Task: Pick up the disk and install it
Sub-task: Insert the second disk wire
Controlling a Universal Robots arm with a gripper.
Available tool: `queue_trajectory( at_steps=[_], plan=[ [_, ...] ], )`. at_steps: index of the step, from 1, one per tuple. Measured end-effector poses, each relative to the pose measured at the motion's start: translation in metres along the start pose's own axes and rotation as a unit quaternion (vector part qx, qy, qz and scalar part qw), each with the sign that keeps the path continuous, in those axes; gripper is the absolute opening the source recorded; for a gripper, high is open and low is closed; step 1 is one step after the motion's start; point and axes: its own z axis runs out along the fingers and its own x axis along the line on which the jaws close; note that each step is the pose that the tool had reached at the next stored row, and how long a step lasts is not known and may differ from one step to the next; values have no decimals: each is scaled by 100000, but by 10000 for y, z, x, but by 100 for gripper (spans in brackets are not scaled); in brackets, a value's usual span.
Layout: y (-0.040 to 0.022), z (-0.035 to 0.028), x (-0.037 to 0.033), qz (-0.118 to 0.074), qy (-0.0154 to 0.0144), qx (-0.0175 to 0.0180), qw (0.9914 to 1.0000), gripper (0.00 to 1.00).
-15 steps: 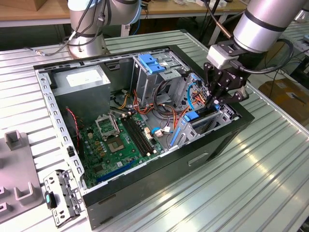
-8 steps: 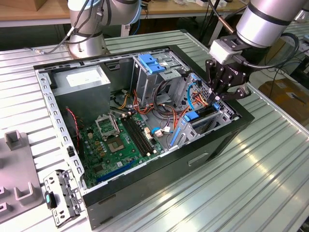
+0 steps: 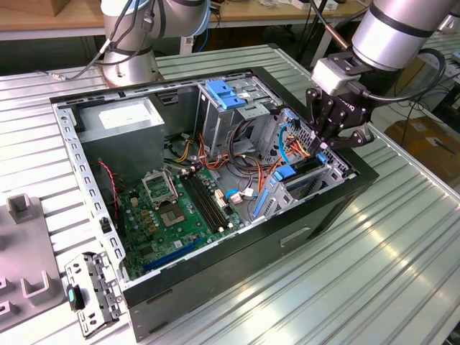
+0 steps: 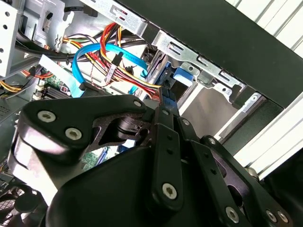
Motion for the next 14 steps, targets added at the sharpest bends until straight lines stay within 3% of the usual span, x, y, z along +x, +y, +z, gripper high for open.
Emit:
queue_trajectory(
  at_steps=[10,14],
  plan=[
    [8,-3,0,6,7,0,100000,11],
    [91,1,2,-1,-2,9,100000,11]
  ],
)
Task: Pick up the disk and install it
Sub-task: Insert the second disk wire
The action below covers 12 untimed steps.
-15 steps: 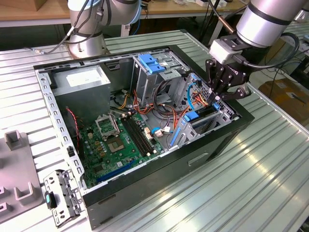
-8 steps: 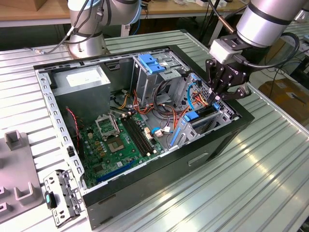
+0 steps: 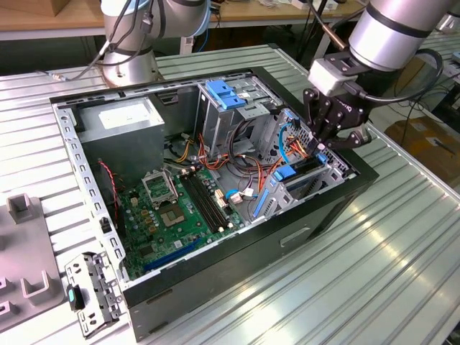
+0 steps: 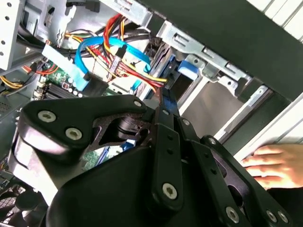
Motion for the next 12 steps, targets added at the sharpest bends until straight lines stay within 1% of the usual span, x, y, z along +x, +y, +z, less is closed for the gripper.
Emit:
queue_trajectory(
  at_steps=[3,6,7,9,10,12],
  plan=[
    [54,8,2,4,-8,-65,100000,11],
    [69,6,2,1,15,-76,100000,11],
    [69,-5,0,-1,22,-79,100000,11],
    [70,-33,-2,0,11,-76,100000,11],
    [70,-79,-5,0,4,-77,100000,11],
    [70,-137,-7,3,11,-77,100000,11]
  ],
)
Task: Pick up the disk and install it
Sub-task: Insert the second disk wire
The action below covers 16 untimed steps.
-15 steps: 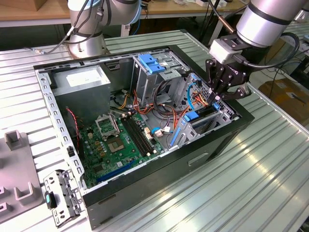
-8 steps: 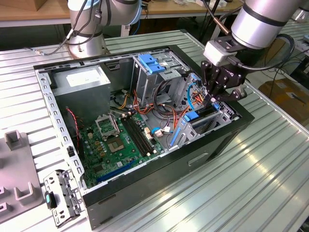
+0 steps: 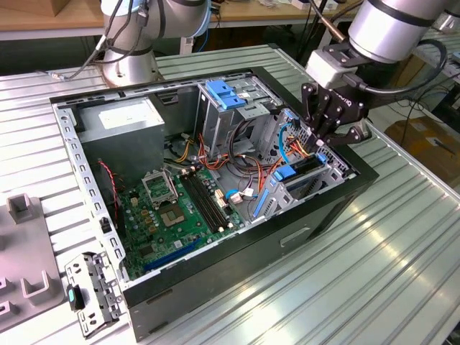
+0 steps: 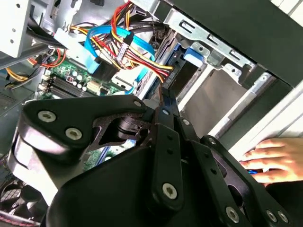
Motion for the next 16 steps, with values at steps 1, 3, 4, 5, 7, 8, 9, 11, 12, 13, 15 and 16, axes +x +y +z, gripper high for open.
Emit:
queue_trajectory(
  at_steps=[1,3,4,5,7,8,9,11,12,13,15,16],
  plan=[
    [0,-32,-2,-1,-1,-2,100000,11],
    [0,-84,-4,-2,-4,-21,100000,11],
    [0,-98,-4,3,0,-100,100000,11],
    [0,-108,-4,10,-4,-214,100000,11],
    [-1,-142,-6,12,15,-439,99999,11],
    [-1,-174,-18,18,14,-772,99997,11],
    [0,-197,-37,24,10,-956,99995,11],
    [1,-234,-86,30,24,-1136,99994,11],
    [1,-242,-116,33,49,-1228,99992,11],
    [1,-247,-154,35,97,-1342,99991,11],
    [-2,-249,-234,37,219,-1600,99987,11],
    [-5,-248,-275,43,242,-1777,99984,11]
  ],
)
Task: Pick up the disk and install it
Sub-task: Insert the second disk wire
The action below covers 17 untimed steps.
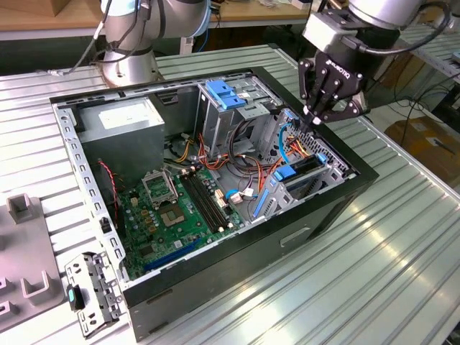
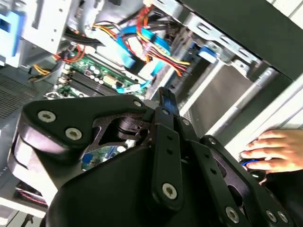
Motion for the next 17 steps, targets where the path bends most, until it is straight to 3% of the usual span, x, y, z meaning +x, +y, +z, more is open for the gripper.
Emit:
queue_trajectory(
  at_steps=[5,11,12,14,17],
  plan=[
    [-43,4,-216,30,130,-776,99997,11],
    [-66,8,-375,47,575,-1181,99991,11],
    [-67,11,-383,51,757,-1188,99990,11],
    [-68,15,-403,85,1487,-1174,99982,11],
    [-69,16,-405,93,1656,-1169,99979,11]
  ],
)
